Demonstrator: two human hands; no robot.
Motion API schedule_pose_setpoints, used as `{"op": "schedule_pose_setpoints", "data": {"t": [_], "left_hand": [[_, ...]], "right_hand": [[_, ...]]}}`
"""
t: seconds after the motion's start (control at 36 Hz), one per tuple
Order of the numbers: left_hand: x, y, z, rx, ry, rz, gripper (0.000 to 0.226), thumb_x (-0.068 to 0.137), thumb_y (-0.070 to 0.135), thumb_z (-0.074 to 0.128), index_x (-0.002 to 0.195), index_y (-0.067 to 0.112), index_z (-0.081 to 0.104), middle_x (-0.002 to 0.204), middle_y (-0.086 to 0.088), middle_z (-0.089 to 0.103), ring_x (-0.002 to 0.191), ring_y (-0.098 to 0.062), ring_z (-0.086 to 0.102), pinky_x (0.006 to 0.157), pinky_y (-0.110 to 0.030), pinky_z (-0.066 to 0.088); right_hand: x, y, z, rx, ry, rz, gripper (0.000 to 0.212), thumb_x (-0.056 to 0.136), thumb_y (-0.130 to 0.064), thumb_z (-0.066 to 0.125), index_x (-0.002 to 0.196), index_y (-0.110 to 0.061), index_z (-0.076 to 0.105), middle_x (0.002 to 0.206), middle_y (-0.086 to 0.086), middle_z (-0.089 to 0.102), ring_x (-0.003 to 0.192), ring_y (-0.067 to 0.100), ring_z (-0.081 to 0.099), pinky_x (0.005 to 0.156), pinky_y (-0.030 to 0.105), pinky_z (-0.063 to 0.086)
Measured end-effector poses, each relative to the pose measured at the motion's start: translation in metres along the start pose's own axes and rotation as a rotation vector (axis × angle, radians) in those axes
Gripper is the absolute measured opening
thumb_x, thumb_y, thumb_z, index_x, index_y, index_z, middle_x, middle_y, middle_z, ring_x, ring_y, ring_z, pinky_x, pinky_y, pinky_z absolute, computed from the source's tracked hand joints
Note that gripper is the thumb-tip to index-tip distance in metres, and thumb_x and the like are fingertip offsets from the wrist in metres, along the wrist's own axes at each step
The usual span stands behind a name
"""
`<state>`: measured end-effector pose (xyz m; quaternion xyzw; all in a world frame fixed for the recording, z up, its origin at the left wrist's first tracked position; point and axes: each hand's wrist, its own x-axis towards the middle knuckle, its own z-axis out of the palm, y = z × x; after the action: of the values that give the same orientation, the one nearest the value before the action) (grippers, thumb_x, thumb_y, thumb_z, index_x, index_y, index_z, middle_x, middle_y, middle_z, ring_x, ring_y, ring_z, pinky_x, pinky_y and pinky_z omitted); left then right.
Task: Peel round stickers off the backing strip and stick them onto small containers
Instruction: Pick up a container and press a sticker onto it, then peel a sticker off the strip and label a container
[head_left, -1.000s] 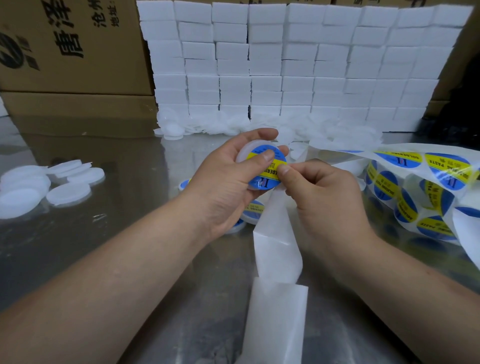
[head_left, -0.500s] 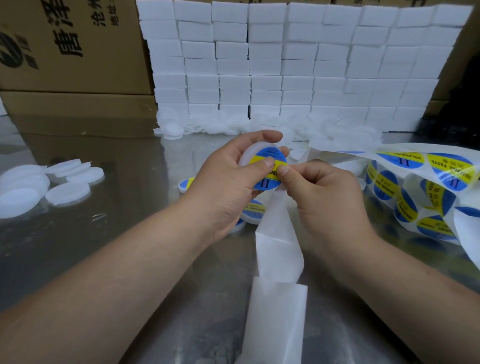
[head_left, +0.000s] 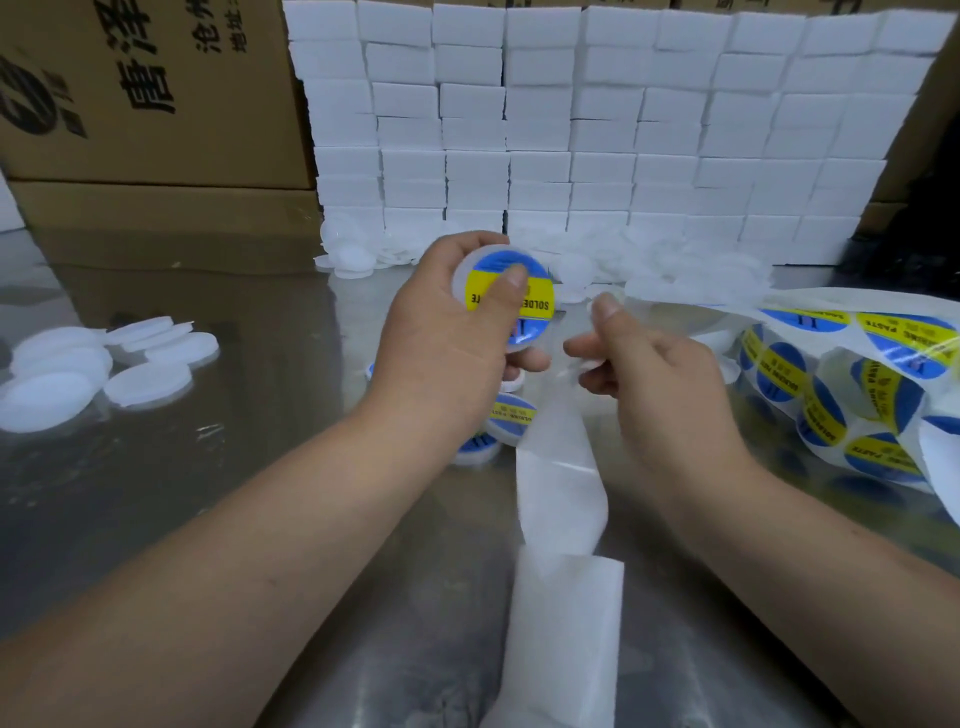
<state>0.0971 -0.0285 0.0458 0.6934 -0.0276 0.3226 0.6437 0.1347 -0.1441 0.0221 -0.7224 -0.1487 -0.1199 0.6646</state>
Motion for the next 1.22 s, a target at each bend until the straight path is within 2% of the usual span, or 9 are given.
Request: {"op": "schedule_pose_setpoints", "data": {"t": [0.25, 0.39, 0.5, 0.67, 0.78, 0.92, 1.0, 1.08, 1.22], "left_hand": [[0.016, -0.030, -0.007, 0.322, 0.098, -0.105, 0.017, 0.092, 0.030, 0.050, 0.076, 0.034, 0.053, 0.068, 0.011, 0.056, 0.038, 0.001, 0.052, 0.033, -0.013, 0.034], [0.028, -0.050, -0.011, 0.543, 0.064, -0.144, 0.025, 0.095, 0.034, 0.037, 0.089, 0.022, 0.059, 0.079, 0.007, 0.058, 0.083, -0.014, 0.055, 0.073, -0.025, 0.043], [0.029, -0.055, -0.008, 0.751, -0.020, -0.242, 0.032, 0.096, 0.033, 0.028, 0.112, 0.029, 0.056, 0.119, -0.010, 0.054, 0.116, -0.030, 0.042, 0.100, -0.042, 0.036], [0.029, -0.055, -0.006, 1.091, -0.062, -0.265, 0.057, 0.095, 0.042, 0.029, 0.146, 0.030, 0.007, 0.153, -0.002, 0.015, 0.141, -0.022, 0.005, 0.113, -0.046, 0.006], [0.023, -0.042, -0.008, 0.778, 0.035, 0.010, 0.039, 0.094, 0.032, 0.037, 0.133, 0.026, 0.044, 0.119, 0.006, 0.057, 0.127, -0.020, 0.035, 0.112, -0.040, 0.017], [0.013, -0.030, -0.001, 0.324, -0.090, -0.073, 0.021, 0.095, 0.031, 0.043, 0.089, 0.031, 0.063, 0.065, 0.012, 0.061, 0.085, -0.014, 0.056, 0.088, -0.029, 0.040], [0.011, -0.023, -0.001, 0.180, -0.193, -0.085, 0.013, 0.093, 0.028, 0.047, 0.086, 0.022, 0.057, 0.075, -0.004, 0.060, 0.075, -0.014, 0.051, 0.070, -0.025, 0.040], [0.009, -0.022, 0.001, 0.137, -0.230, -0.082, 0.011, 0.086, 0.020, 0.060, 0.090, 0.030, 0.064, 0.087, -0.011, 0.067, 0.083, -0.016, 0.063, 0.084, -0.026, 0.048], [0.014, -0.025, -0.001, 0.036, -0.085, -0.110, 0.018, 0.085, 0.016, 0.063, 0.086, 0.034, 0.060, 0.077, 0.005, 0.060, 0.072, -0.004, 0.058, 0.071, -0.013, 0.044]], "right_hand": [[-0.001, 0.003, 0.000, -0.039, -0.001, -0.065, 0.021, 0.082, -0.016, 0.057, 0.066, -0.027, 0.064, 0.076, -0.007, 0.061, 0.063, -0.006, 0.053, 0.063, 0.012, 0.041], [-0.004, 0.003, 0.001, -0.037, -0.023, -0.095, 0.034, 0.083, -0.002, 0.052, 0.072, -0.033, 0.062, 0.069, -0.004, 0.052, 0.042, -0.002, 0.042, 0.045, 0.007, 0.030], [-0.007, 0.000, 0.000, 0.007, -0.031, -0.120, 0.041, 0.081, 0.007, 0.047, 0.072, -0.030, 0.062, 0.069, -0.002, 0.051, 0.039, -0.001, 0.040, 0.040, 0.006, 0.029], [-0.005, 0.002, 0.000, -0.007, -0.023, -0.165, 0.036, 0.082, 0.004, 0.051, 0.067, -0.029, 0.059, 0.076, -0.006, 0.060, 0.055, -0.004, 0.048, 0.053, 0.005, 0.035], [-0.002, 0.004, -0.001, 0.010, 0.017, -0.185, 0.033, 0.079, 0.003, 0.054, 0.059, -0.024, 0.050, 0.051, -0.016, 0.051, 0.046, -0.002, 0.042, 0.048, 0.006, 0.033], [0.004, 0.008, -0.001, 0.075, 0.128, -0.190, 0.040, 0.078, -0.002, 0.059, 0.055, -0.023, 0.034, 0.053, -0.011, 0.042, 0.055, 0.008, 0.038, 0.056, 0.021, 0.037], [0.007, 0.009, -0.003, 0.088, 0.147, -0.180, 0.040, 0.079, -0.004, 0.060, 0.056, -0.023, 0.034, 0.058, -0.006, 0.046, 0.058, 0.011, 0.040, 0.059, 0.024, 0.038], [0.009, 0.009, -0.004, 0.078, 0.128, -0.175, 0.034, 0.079, -0.006, 0.061, 0.058, -0.023, 0.040, 0.056, -0.010, 0.049, 0.057, 0.008, 0.045, 0.058, 0.019, 0.041], [0.013, 0.011, -0.004, 0.131, 0.113, -0.084, 0.023, 0.081, -0.005, 0.056, 0.067, -0.023, 0.053, 0.061, -0.015, 0.064, 0.074, 0.009, 0.066, 0.078, 0.030, 0.051]]}}
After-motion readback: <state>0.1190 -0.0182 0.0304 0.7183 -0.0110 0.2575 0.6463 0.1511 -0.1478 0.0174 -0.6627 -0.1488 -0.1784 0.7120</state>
